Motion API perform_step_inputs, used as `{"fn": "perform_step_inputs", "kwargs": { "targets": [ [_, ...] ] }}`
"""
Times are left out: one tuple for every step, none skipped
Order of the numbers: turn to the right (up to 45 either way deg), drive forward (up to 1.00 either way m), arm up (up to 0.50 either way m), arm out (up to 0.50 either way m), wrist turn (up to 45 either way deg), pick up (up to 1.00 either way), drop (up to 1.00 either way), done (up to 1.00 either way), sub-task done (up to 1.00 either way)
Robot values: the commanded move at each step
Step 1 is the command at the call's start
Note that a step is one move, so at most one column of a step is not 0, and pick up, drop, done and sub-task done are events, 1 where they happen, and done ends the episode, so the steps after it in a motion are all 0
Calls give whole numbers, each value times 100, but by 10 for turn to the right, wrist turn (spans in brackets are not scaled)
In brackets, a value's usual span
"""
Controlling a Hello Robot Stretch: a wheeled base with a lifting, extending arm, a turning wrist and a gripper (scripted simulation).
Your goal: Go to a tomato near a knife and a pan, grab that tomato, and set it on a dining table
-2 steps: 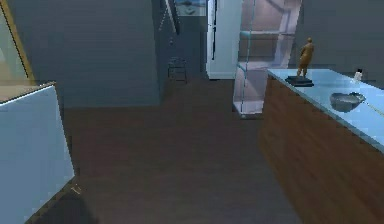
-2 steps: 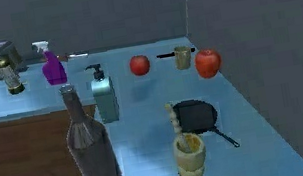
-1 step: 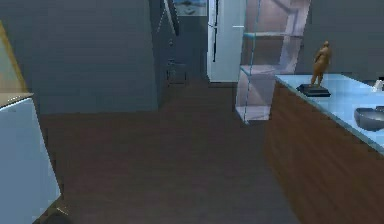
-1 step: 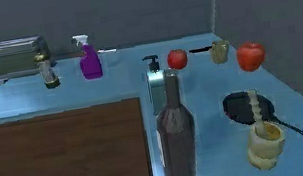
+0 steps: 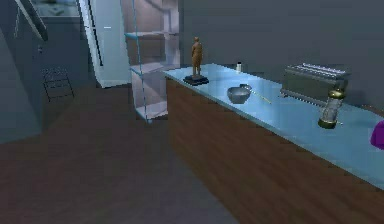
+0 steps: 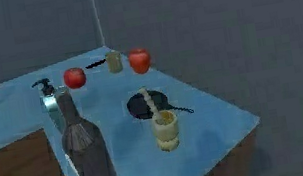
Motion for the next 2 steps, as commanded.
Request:
{"fn": "perform_step_inputs", "kwargs": {
  "targets": [
    [0,20,0,0,0,0,0,0,0],
    [450,0,0,0,0,0,0,0,0]
  ]
}}
